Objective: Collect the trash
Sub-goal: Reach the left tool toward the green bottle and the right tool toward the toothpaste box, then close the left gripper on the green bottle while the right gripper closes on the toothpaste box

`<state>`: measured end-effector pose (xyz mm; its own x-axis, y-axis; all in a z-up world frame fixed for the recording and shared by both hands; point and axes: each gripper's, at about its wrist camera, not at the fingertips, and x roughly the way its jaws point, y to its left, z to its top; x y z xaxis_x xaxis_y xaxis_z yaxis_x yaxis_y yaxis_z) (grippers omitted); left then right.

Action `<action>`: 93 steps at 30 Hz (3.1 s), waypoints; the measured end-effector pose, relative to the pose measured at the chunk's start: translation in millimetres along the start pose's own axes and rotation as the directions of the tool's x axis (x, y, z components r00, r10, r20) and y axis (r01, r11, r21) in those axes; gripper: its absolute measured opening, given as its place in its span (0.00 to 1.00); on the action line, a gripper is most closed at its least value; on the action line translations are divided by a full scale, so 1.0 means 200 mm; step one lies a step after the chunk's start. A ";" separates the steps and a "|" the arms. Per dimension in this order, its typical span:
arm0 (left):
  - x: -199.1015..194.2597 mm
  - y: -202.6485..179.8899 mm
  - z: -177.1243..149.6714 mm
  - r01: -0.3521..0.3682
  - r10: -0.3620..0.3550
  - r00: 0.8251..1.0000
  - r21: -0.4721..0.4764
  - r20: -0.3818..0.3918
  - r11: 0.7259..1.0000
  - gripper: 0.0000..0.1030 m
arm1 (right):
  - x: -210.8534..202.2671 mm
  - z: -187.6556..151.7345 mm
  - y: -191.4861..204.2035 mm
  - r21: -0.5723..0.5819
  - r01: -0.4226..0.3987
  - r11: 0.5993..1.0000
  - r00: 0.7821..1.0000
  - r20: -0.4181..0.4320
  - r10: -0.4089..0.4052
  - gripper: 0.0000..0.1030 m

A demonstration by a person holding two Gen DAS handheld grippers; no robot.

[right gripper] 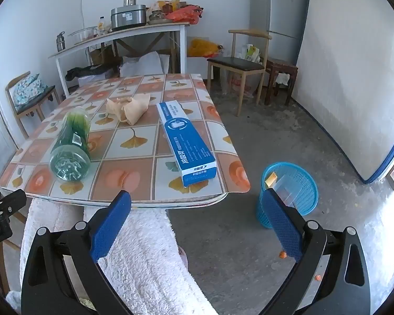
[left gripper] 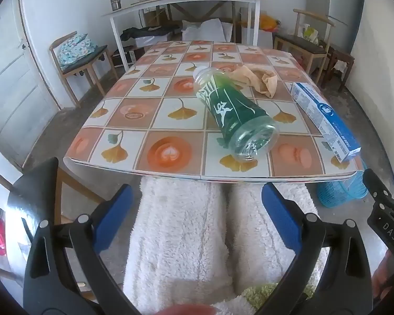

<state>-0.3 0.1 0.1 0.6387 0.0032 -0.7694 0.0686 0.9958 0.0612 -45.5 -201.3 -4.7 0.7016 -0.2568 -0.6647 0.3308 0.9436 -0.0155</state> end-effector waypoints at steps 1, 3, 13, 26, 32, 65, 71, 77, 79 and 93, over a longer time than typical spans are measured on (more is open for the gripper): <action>0.00 0.00 0.00 0.001 -0.001 1.000 -0.001 -0.001 1.000 0.92 | 0.00 0.00 0.00 0.001 0.000 1.000 1.000 0.001 0.000 0.94; 0.00 0.00 0.00 0.003 -0.003 1.000 -0.002 -0.001 1.000 0.92 | 0.00 0.01 0.00 0.005 -0.002 1.000 1.000 0.001 0.002 0.94; 0.02 0.00 0.00 -0.005 0.005 1.000 0.005 -0.005 1.000 0.92 | 0.00 0.03 0.01 -0.009 0.000 1.000 1.000 0.002 0.000 0.94; 0.12 -0.02 0.22 0.016 -0.017 1.000 0.068 0.011 0.998 0.92 | 0.08 0.22 0.02 -0.016 -0.014 1.000 1.000 0.027 0.014 0.94; 0.21 -0.03 0.40 0.041 -0.041 0.999 0.071 -0.009 0.997 0.92 | 0.16 0.38 0.04 -0.050 -0.042 0.998 0.998 0.046 0.045 0.94; 0.72 -0.13 0.60 0.182 -0.168 0.970 0.064 -0.177 0.981 0.92 | 0.74 0.53 0.07 0.022 -0.227 0.974 0.929 -0.294 0.223 0.85; 0.73 -0.13 0.59 0.202 -0.186 0.962 0.065 -0.199 0.977 0.77 | 0.79 0.51 0.08 0.038 -0.235 0.971 0.912 -0.338 0.234 0.71; 0.70 -0.12 0.57 0.225 -0.204 0.954 0.078 -0.218 0.971 0.63 | 0.79 0.50 0.07 0.061 -0.249 0.967 0.903 -0.347 0.254 0.58; 0.68 -0.10 0.56 0.240 -0.217 0.950 0.080 -0.222 0.968 0.63 | 0.79 0.50 0.06 0.078 -0.260 0.962 0.895 -0.355 0.271 0.51; 0.61 0.13 0.48 0.258 -0.220 0.925 0.089 -0.308 0.962 0.61 | 0.73 0.43 0.11 0.146 -0.362 0.921 0.816 -0.428 0.388 0.46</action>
<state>153.7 18.0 -31.5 0.3397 -0.1879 -0.9216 0.2993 0.9505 -0.0834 117.7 -236.7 -38.3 0.4304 0.2465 -0.8683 0.1427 0.9313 0.3351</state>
